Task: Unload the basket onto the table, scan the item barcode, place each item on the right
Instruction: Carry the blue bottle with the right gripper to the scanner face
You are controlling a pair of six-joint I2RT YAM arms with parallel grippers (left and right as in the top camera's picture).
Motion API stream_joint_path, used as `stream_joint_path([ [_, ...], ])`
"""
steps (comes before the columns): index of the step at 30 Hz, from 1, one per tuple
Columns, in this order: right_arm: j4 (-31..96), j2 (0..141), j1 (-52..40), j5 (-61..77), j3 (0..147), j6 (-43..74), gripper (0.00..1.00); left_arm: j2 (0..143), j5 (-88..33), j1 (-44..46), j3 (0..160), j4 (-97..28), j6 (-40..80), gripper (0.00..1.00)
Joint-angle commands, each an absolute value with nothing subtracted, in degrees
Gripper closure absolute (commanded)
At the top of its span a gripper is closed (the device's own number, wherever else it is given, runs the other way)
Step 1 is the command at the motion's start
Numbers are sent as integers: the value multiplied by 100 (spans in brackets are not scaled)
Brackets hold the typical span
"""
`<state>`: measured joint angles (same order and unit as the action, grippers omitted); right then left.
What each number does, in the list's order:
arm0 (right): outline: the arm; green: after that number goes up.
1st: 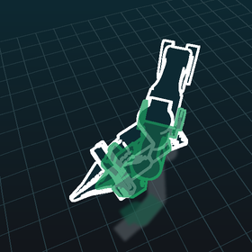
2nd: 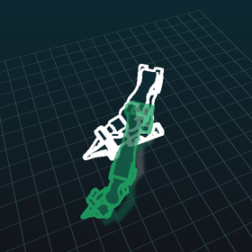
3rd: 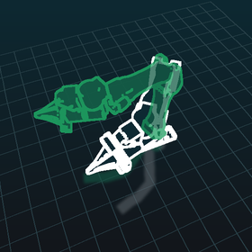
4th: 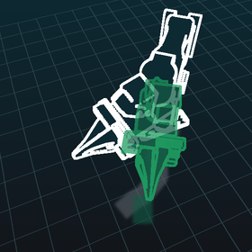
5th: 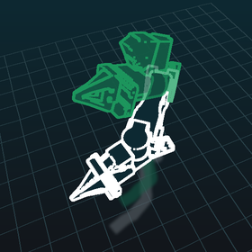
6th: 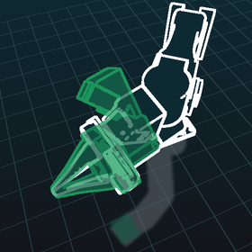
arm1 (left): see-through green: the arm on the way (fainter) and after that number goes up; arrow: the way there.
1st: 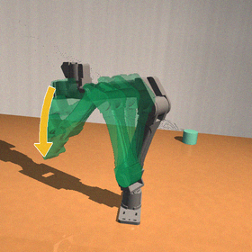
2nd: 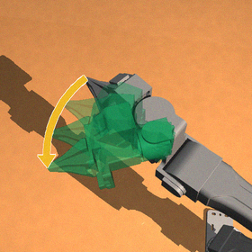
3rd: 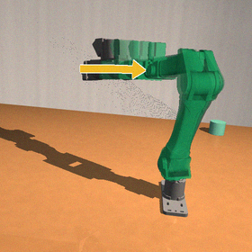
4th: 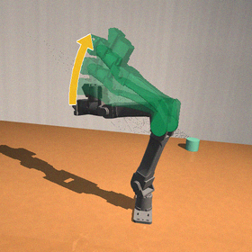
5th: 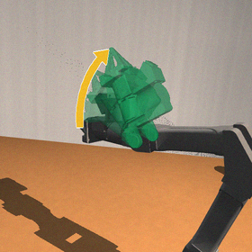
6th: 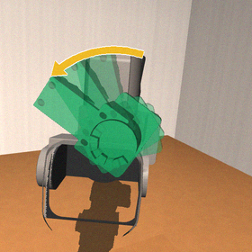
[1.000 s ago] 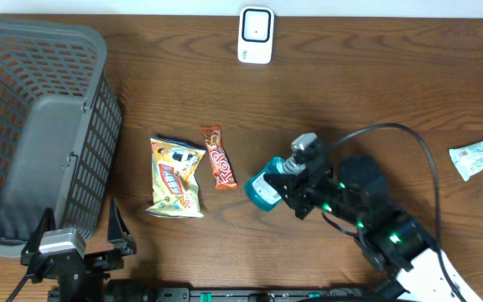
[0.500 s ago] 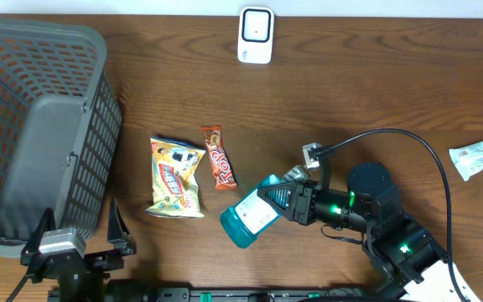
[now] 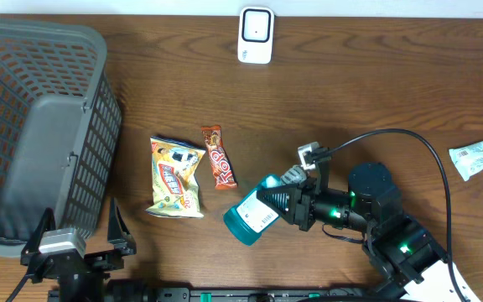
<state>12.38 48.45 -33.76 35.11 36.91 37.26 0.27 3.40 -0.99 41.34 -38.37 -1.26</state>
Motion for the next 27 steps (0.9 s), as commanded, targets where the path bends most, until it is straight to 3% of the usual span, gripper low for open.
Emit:
stream_joint_path([
  [1,1140,4792,-3378,3540,3780,2303,87,16,410,-78,4145,-3809,-73,2],
  [6,1125,5033,-3380,2801,3782,1872,79,16,410,-78,4145,-3809,-75,2],
  [10,899,5564,-3378,2480,3793,1627,86,16,412,-78,4145,-3809,-75,2],
  [15,773,6431,-3378,2038,4125,1103,85,16,410,-78,4145,-3809,-75,2],
  [27,1992,9264,-3378,-1369,7258,-545,83,16,410,-78,4145,-3806,-75,2],
])
